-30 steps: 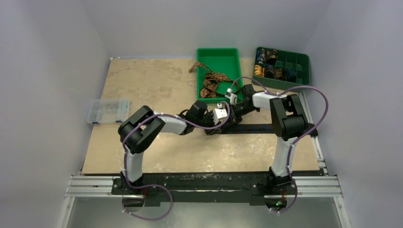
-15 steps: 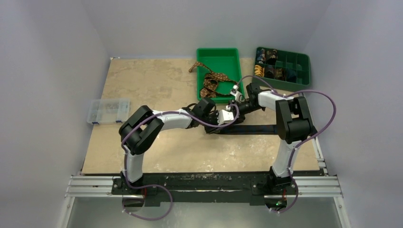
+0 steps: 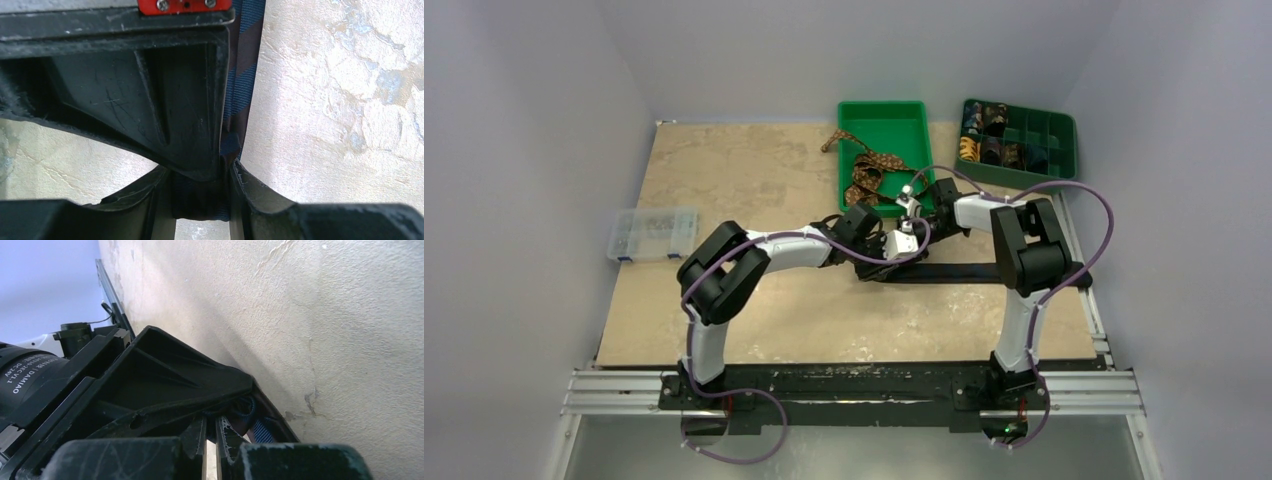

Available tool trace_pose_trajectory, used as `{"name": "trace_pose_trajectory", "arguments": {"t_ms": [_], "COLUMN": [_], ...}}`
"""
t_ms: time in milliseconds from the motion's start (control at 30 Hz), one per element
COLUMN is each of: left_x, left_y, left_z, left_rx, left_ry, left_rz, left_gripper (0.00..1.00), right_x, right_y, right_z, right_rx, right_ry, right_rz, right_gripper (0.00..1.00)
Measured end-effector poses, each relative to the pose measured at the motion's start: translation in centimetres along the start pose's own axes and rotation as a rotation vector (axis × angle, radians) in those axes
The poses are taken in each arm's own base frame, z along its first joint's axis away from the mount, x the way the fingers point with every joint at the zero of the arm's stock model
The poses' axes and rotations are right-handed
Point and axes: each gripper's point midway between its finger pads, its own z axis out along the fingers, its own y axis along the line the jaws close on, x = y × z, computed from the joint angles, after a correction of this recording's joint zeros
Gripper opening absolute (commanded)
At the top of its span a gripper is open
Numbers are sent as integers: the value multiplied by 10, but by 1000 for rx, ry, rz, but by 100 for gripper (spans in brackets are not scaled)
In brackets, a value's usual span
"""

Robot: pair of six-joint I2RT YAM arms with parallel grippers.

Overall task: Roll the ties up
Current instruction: Roll the tie at the center of the board.

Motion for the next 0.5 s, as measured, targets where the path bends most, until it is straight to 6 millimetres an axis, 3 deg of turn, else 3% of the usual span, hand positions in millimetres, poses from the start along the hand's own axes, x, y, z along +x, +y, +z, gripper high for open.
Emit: {"name": "trace_pose_trajectory", "arguments": {"t_ms": [167, 367, 500], "left_x": [-1, -2, -6], "left_y": [1, 3, 1], "left_z": [0, 2, 5], "left_rx": [-3, 10, 17], "left_ry": [-7, -82, -160], "left_rz": [-14, -56, -49], "left_gripper": [54, 65, 66], "right_x": [1, 8, 11], "right_y": [-5, -20, -25], "right_z": [-4, -11, -14], "right_rx": [18, 69, 93], "right_ry": [12, 30, 41], "right_rz": [-36, -47, -56], "right_gripper": [0, 0, 0]}}
